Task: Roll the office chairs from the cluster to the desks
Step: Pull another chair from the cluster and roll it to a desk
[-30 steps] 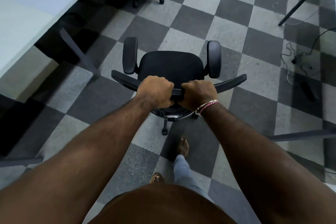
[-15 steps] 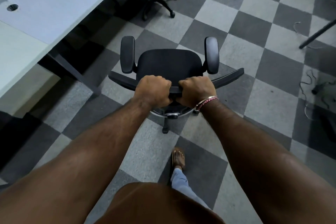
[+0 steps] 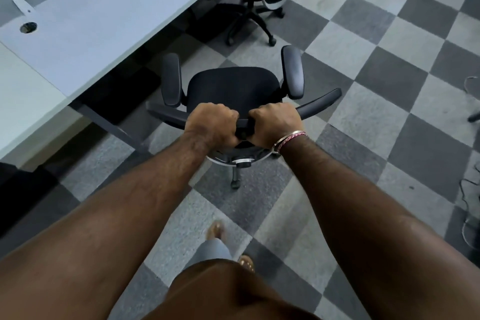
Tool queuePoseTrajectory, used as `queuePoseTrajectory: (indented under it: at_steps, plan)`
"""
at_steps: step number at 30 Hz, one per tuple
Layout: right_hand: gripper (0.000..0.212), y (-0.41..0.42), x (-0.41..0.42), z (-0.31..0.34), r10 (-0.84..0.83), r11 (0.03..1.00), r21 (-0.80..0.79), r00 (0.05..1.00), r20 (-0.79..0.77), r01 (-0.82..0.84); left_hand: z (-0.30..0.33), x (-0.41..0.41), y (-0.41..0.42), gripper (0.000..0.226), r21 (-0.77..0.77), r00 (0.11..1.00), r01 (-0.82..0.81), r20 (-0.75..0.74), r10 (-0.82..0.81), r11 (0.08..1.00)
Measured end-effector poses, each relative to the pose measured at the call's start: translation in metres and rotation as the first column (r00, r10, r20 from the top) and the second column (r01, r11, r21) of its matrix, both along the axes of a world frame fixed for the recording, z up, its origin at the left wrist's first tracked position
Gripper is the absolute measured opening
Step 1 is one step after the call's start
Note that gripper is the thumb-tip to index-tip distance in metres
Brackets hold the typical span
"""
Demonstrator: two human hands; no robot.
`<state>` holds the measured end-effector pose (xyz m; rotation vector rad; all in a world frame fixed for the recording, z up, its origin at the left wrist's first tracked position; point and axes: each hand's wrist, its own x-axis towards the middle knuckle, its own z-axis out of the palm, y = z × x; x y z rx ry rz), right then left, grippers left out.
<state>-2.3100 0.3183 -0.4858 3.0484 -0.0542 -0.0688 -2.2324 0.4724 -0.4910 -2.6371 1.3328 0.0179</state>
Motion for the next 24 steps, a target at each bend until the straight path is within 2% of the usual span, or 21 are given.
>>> queuePoseTrajectory:
  at_steps: [8, 16, 20, 24]
  plan:
    - [0.030, -0.043, 0.125, 0.001, 0.031, 0.999, -0.027, 0.999, -0.033, -0.032, -0.003, 0.114, -0.040, 0.042, -0.086, 0.999, -0.049, -0.009, 0.048, 0.995]
    - [0.032, -0.077, 0.238, -0.003, 0.090, 0.996, 0.000, 0.994, -0.055, -0.091, -0.007, 0.218, -0.073, 0.043, 0.009, 0.989, -0.151, -0.010, 0.151, 0.989]
    - [0.033, -0.094, 0.281, -0.007, 0.161, 0.987, 0.010, 0.987, -0.016, -0.161, -0.006, 0.256, -0.088, 0.041, 0.064, 0.979, -0.204, 0.017, 0.203, 0.977]
    - [0.032, -0.111, 0.313, -0.009, 0.237, 0.971, 0.014, 0.971, 0.010, -0.237, 0.001, 0.279, -0.101, 0.036, 0.091, 0.959, -0.279, -0.029, 0.282, 0.956]
